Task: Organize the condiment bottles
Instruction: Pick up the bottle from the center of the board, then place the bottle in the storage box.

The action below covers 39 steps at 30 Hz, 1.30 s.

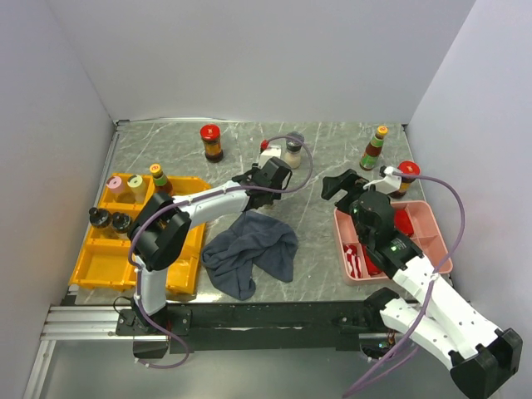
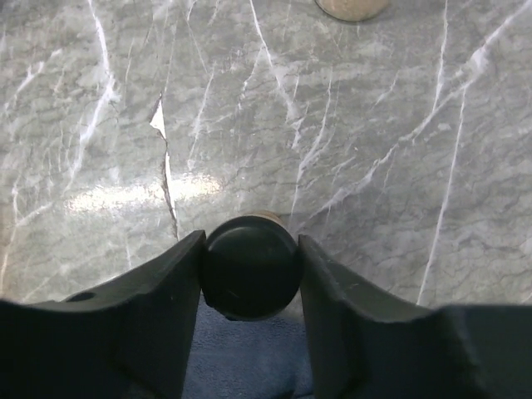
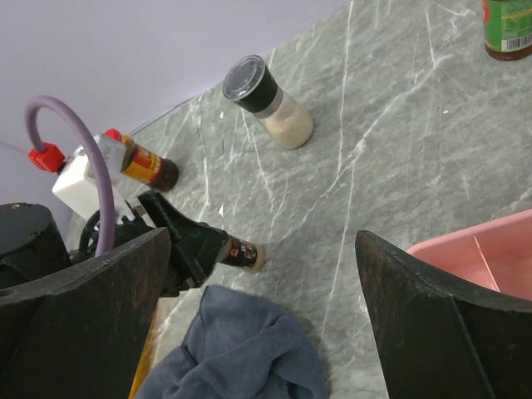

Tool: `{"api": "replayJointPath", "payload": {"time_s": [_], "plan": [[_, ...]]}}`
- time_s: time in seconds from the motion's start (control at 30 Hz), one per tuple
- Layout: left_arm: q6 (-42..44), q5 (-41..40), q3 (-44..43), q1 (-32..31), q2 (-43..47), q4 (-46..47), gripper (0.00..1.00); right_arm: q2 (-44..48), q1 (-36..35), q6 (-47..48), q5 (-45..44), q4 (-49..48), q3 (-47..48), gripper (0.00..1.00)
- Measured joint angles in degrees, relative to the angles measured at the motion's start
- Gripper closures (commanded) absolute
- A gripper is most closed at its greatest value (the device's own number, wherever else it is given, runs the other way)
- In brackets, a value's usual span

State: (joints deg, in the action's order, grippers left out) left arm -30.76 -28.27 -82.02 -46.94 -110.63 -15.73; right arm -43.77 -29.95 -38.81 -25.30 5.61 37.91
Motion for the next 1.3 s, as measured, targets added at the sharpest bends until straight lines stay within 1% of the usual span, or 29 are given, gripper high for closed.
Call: {"api": "replayJointPath", "payload": {"time_s": [0.03,0.07,0.13,0.2,0.23,0.53,0.67,0.83,1.03,1.3], "plan": [[-0.2,0.0,0.0,0.0,0.0,0.0,0.64,-0.3,0.0,0.1,0.1,-0.1,0.0,0.0],[-0.1,0.0,0.0,0.0,0.0,0.0,0.71,-0.6,0.0,0.1,0.2,-0.1,0.0,0.0],[-0.1,0.0,-0.1,0.0,0.0,-0.1,0.79,-1.2,0.0,0.2,0.5,-0.1,0.0,0.0],[-0.3,-0.2,-0.3,0.0,0.0,-0.6,0.97,-1.8,0.0,0.3,0.9,-0.1,0.0,0.0],[-0.4,-0.4,-0.5,0.0,0.0,-1.3,0.99,-2.0,0.0,0.3,1.0,-0.1,0.0,0.0],[-6.1,-7.2,-3.0,0.0,1.0,-9.0,0.99,-3.2,0.0,0.8,2.1,-0.2,0.0,0.0],[-10.6,-11.8,-3.0,0.0,4.4,-13.9,0.99,-3.7,0.0,1.0,2.6,-0.2,0.0,0.0],[-18.8,-18.5,-2.1,0.1,10.7,-21.6,0.99,-4.1,0.0,1.0,3.2,-0.3,0.0,0.0],[-29.0,-23.9,4.5,0.8,18.0,-30.7,0.99,-4.8,0.0,1.0,4.0,-0.5,0.0,0.0],[-37.0,-25.7,15.3,3.7,25.3,-37.6,0.99,-5.4,0.0,1.2,4.3,-0.5,0.0,0.0]]}}
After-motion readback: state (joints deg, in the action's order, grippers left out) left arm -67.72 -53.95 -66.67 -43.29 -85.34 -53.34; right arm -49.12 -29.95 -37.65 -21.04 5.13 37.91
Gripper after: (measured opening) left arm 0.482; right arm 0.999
